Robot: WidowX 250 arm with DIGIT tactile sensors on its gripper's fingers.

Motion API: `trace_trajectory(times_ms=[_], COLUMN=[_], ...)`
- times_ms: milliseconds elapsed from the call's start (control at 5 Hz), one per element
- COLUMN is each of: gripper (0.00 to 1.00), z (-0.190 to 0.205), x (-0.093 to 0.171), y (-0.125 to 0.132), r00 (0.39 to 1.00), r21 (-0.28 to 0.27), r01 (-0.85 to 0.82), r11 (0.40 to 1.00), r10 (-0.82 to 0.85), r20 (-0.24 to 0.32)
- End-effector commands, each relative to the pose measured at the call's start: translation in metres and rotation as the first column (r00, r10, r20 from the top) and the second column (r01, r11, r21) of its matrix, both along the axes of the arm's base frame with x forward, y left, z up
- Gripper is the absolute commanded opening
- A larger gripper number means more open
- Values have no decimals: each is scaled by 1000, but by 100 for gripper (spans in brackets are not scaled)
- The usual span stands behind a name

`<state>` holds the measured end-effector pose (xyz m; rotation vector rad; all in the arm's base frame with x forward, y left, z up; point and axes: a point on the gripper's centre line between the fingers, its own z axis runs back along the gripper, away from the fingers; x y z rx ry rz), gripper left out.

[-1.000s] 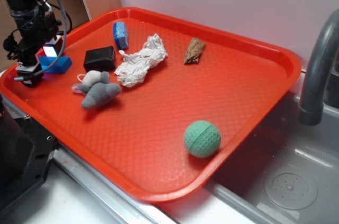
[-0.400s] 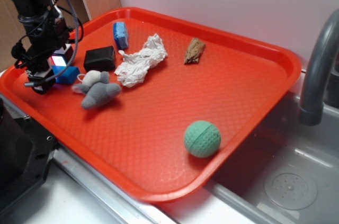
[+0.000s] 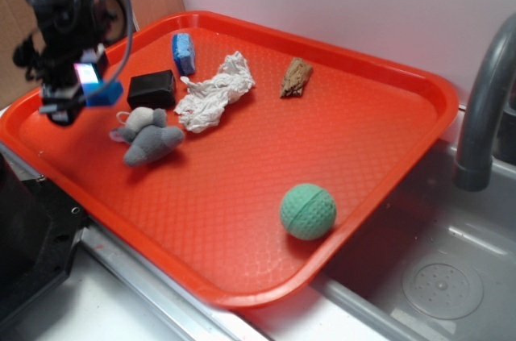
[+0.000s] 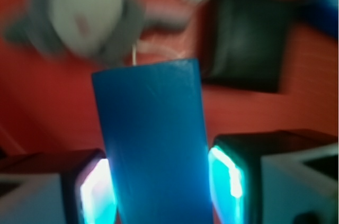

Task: Grab the blue block.

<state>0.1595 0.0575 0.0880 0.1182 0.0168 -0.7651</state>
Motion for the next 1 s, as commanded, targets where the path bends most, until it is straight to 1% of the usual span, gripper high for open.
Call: trace_trajectory(times_ms=[0,200,400,600,800], gripper=[0,0,0,0,0], z=[78,95,98,97,100], x=[23,33,42,41,36], y=[-34,-46,-57,-69,-67], r00=[932,887,866,874,900], r21=[-60,-64,-77,-73,-77], r01=[-349,-450,-495,-480,-431], r11=[935,891,865,874,899], r10=[353,454,499,484,435], r20=[83,86,36,39,38])
